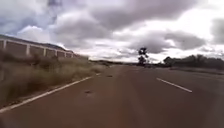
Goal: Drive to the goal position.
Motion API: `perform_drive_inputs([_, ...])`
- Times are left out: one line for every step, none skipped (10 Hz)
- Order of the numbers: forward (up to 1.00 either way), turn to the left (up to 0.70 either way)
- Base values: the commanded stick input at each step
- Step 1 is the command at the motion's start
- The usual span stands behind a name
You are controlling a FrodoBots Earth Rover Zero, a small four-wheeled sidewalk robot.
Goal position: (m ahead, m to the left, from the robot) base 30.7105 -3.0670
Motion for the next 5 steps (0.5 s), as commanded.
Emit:
perform_drive_inputs([0.70,0.01])
perform_drive_inputs([0.70,0.01])
perform_drive_inputs([0.70,0.01])
perform_drive_inputs([0.70,0.01])
perform_drive_inputs([0.70,0.01])
